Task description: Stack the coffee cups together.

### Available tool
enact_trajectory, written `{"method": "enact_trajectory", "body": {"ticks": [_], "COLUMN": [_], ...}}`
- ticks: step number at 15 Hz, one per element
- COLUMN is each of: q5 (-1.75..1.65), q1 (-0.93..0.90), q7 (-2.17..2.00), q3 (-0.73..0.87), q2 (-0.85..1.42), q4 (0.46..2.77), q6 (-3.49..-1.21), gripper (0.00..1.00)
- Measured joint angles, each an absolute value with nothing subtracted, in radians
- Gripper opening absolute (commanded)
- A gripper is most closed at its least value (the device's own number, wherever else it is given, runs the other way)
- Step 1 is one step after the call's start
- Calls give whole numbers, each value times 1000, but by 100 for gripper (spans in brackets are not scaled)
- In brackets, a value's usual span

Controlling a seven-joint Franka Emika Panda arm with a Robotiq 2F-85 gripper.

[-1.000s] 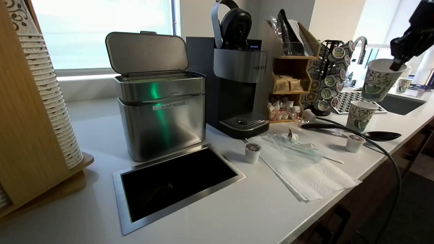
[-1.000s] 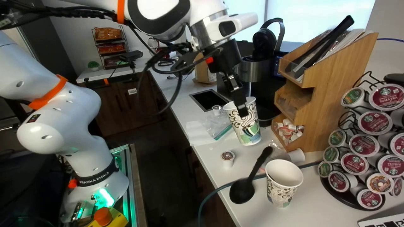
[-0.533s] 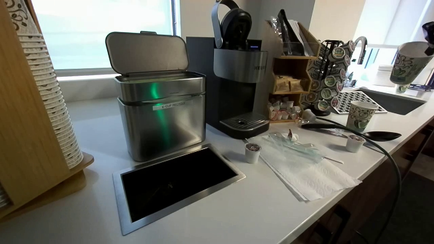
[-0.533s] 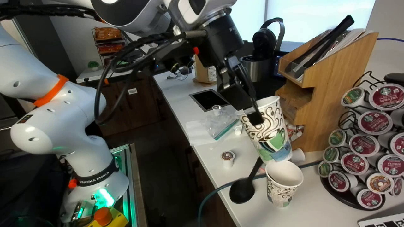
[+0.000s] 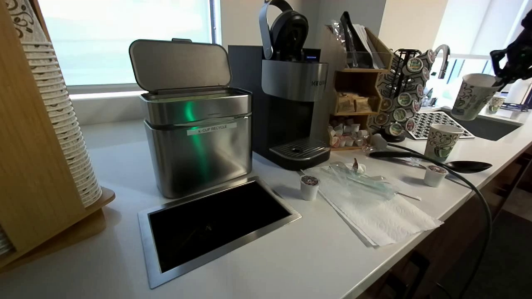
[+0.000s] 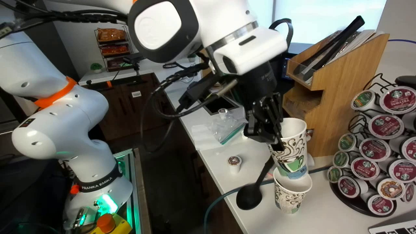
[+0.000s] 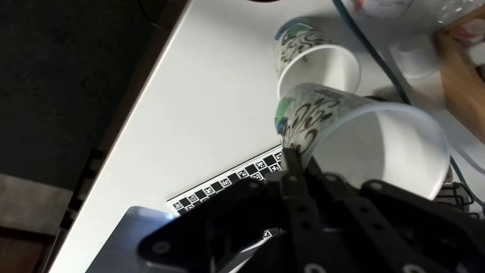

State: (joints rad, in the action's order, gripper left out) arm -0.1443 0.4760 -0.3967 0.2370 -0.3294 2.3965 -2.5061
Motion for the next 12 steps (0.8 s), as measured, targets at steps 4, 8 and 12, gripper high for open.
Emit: {"method": "enact_trajectory", "body": {"ticks": [4, 8, 12], "q5": [105, 250, 270], "q1": [408, 382, 386], "q7": [-354, -346, -365], "q3": [303, 334, 351], "q2": [-244, -189, -179], "q4": [2306, 2239, 2205], "q6": [-2509, -2430, -2336], "gripper": [1, 1, 1]}}
